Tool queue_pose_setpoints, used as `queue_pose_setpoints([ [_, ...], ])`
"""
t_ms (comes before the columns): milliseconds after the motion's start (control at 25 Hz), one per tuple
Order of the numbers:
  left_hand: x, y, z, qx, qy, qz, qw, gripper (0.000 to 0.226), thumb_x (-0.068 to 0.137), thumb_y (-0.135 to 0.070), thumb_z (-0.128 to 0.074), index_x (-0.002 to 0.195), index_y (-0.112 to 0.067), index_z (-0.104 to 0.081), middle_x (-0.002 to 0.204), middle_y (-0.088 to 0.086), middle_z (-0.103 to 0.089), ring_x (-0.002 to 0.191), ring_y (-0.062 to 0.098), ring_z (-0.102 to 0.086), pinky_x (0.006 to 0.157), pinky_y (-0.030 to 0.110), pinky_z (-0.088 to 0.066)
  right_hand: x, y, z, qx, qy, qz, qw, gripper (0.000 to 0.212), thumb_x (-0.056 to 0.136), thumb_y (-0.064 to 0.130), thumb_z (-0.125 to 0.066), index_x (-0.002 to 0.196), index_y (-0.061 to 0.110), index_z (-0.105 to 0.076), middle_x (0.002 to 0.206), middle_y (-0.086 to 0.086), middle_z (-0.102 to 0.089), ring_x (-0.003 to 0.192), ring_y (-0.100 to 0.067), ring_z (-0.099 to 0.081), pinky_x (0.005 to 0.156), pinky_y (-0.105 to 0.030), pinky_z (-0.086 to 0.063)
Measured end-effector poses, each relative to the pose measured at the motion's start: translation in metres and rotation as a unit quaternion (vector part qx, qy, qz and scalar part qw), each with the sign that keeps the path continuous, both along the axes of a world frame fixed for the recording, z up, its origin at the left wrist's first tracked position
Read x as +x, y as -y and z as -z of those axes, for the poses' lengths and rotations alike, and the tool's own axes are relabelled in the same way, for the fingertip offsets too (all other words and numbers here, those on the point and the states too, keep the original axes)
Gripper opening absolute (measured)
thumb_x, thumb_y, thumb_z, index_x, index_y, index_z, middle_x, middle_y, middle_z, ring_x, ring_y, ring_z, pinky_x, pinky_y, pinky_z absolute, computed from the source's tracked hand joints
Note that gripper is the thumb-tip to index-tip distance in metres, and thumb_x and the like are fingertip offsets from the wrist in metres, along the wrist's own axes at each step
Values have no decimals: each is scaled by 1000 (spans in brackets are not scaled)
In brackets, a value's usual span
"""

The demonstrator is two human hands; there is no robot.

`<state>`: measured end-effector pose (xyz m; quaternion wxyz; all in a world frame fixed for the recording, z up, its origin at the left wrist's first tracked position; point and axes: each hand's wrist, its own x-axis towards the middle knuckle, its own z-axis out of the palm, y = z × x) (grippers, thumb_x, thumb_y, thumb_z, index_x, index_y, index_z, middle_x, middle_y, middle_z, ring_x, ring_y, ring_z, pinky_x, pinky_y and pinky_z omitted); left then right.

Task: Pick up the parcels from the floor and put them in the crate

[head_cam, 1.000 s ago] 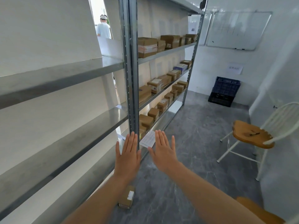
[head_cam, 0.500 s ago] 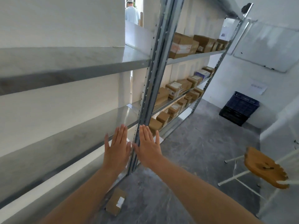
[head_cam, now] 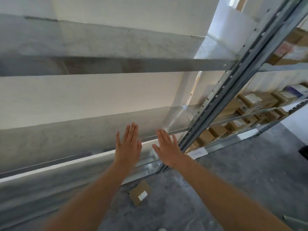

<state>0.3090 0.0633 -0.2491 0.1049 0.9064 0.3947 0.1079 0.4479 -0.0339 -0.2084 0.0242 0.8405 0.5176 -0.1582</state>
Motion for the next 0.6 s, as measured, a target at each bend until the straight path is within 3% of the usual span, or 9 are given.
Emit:
queue_pose_setpoints([
  [240,-17,27,39,-29,-16,-127,991,61,103,-35,-21,156,-15,2,164,-3,5,151,14,5,120,46,2,9,-19,47,-58,-76,-179,979,66,106,39,-29,158,16,6,166,1,7,152,-13,6,123,-42,2],
  [320,-18,53,57,-61,17,-173,983,59,102,-33,-20,156,-14,-9,164,-1,-5,151,15,-1,120,46,-1,12,-14,75,-83,-85,-228,966,67,106,40,-30,158,14,2,166,-2,2,152,-15,2,122,-41,-2],
  [440,-20,115,98,-139,39,-267,953,63,97,-37,-13,153,-12,-26,161,2,-21,149,18,-15,119,47,-7,22,-3,129,-132,-114,-271,947,65,105,42,-31,158,12,-6,166,-5,-7,152,-18,-6,120,-40,-6],
  [600,-42,203,175,-215,-2,-355,910,64,99,-42,-6,154,-14,-23,162,0,-18,148,11,-5,120,48,-7,33,45,203,-207,-127,-268,932,65,105,43,-29,157,12,-7,165,-5,-8,152,-18,-7,120,-40,-6],
])
